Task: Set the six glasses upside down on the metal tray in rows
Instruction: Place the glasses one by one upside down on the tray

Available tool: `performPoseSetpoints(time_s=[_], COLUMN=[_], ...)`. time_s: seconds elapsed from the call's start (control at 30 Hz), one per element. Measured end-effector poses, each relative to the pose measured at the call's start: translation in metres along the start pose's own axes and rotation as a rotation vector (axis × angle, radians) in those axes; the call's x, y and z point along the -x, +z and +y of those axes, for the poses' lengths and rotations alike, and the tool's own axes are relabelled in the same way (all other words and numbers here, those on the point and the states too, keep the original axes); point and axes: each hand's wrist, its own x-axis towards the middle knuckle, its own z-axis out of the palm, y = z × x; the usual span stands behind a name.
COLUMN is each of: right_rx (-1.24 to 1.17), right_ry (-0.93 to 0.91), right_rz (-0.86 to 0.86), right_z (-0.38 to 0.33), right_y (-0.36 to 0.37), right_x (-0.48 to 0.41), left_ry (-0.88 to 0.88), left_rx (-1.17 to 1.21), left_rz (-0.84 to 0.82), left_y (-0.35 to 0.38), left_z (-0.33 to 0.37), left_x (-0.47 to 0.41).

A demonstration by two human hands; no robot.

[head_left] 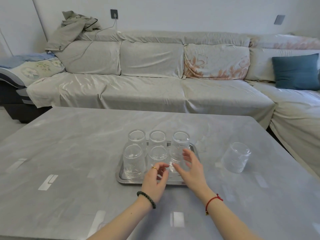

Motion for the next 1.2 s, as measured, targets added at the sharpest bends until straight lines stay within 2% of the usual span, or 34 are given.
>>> performPoseSetpoints(time_s=[0.23,0.3,0.4,0.53,0.67,0.8,0.97,1.1,1.2], right_rx=[0.035,0.08,0.118,0.02,0.026,0.072,0.016,0.017,0.006], right_ry=[0.037,0.089,0.206,0.315,0.387,0.357,0.251,0.144,0.118], right_rz=[0.451,0.513,0.411,0.217,0.21,0.309,0.419,0.315,0.201], right_z=[0.032,0.044,0.061,0.073,0.08,0.08,0.066,0.039,0.022], right_y=[-0.094,-0.117,-0.143,-0.16,-0.163,-0.161,-0.14,-0.108,-0.077], right_x=[0.001,-0.001,-0.01,-0.031,-0.053,-0.056,-0.039,-0.033,-0.027], left_ry=[-0.062,-0.11,-0.193,-0.253,-0.323,-0.354,-0.236,-0.154,-0.136], left_rx=[0.006,0.019,0.025,0.006,0.016,0.078,0.221,0.334,0.299], left_rz=[-0.359,-0.43,-0.531,-0.635,-0.647,-0.608,-0.487,-0.349,-0.304], left_y=[0.089,0.115,0.148,0.177,0.197,0.201,0.176,0.133,0.093], left_z=[0.03,0.04,0.056,0.075,0.076,0.074,0.071,0.058,0.043], left_x=[-0.024,-0.035,-0.053,-0.074,-0.084,-0.084,-0.068,-0.051,-0.044])
